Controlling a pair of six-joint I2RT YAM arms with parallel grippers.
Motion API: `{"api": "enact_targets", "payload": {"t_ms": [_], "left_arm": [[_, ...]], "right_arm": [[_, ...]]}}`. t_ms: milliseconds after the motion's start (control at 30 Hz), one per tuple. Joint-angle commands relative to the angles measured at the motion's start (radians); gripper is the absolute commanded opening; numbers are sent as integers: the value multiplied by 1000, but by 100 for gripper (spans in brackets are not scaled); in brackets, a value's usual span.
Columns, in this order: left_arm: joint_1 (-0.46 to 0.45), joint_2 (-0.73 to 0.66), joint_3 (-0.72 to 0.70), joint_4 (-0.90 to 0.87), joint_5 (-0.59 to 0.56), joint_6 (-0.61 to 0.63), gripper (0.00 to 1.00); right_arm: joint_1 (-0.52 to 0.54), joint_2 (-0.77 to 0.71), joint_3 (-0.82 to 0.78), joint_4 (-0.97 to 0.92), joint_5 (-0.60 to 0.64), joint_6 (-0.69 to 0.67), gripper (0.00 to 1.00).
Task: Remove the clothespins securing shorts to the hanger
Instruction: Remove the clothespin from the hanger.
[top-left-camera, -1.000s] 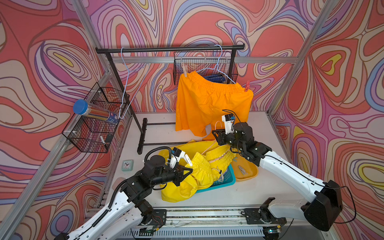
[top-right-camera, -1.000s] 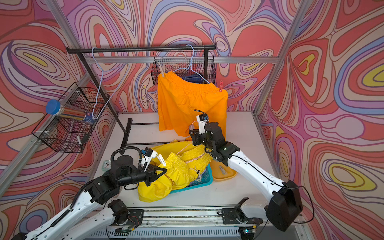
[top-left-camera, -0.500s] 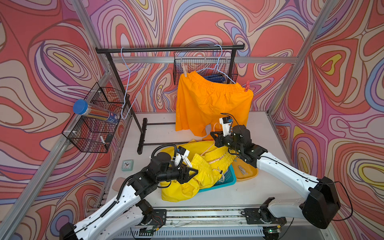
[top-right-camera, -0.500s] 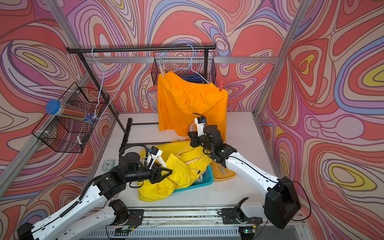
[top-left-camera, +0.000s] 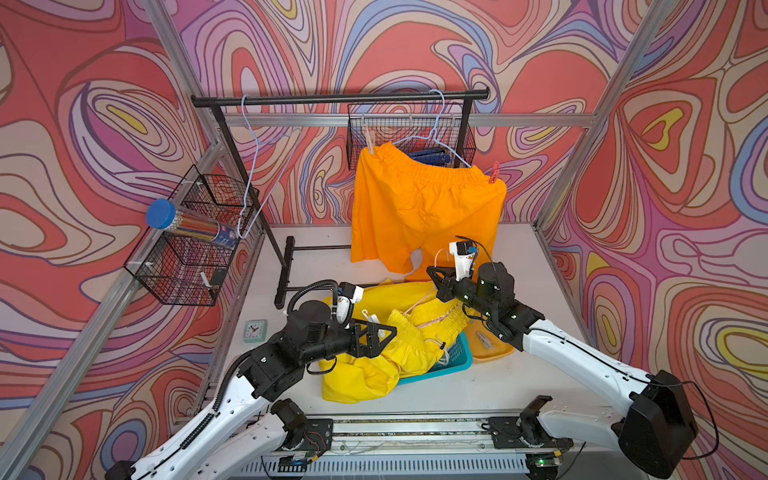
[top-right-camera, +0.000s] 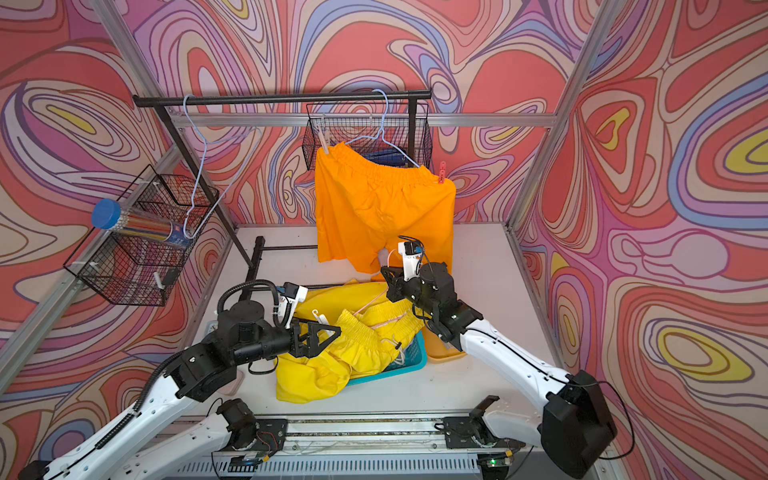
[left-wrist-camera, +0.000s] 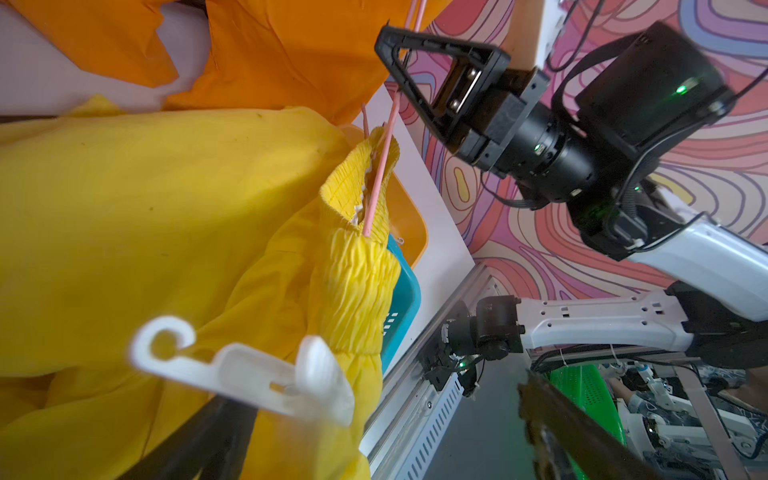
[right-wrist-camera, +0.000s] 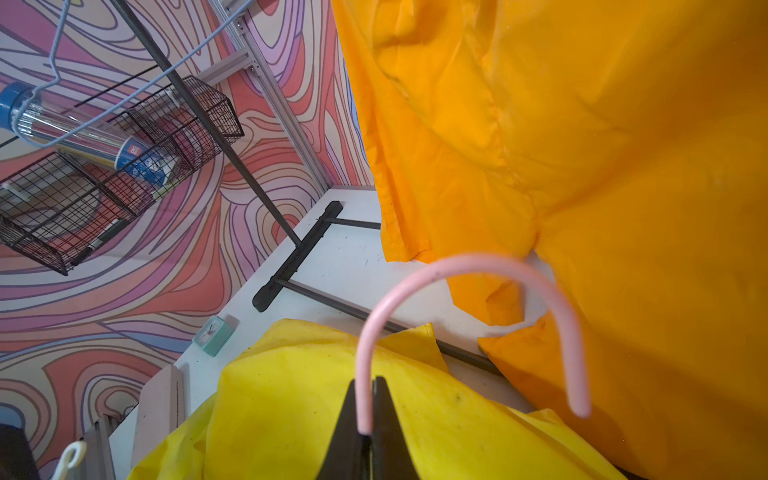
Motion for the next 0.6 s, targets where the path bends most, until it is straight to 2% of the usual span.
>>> {"api": "enact_targets", "payload": {"t_ms": [0,100,167,200,567], "left_arm": [[41,-52,-10,-50,-21,-62,100],[129,-104,-107,48,56,-157,100],[154,-132,-174,129,74,-215,100],[155,-141,-201,173,67,-237,100],[155,-189,-249,186,1,-287,99]], "right_arm": [[-17,-9,-37,42,-46,6,0],[-24,-9,-40,65,-77,24,0],[-24,-7,-42,68,-85,31,0],[-25,-6,-44,68,-91,33,0],[-26,7,-73,128,-152,66,0]]}}
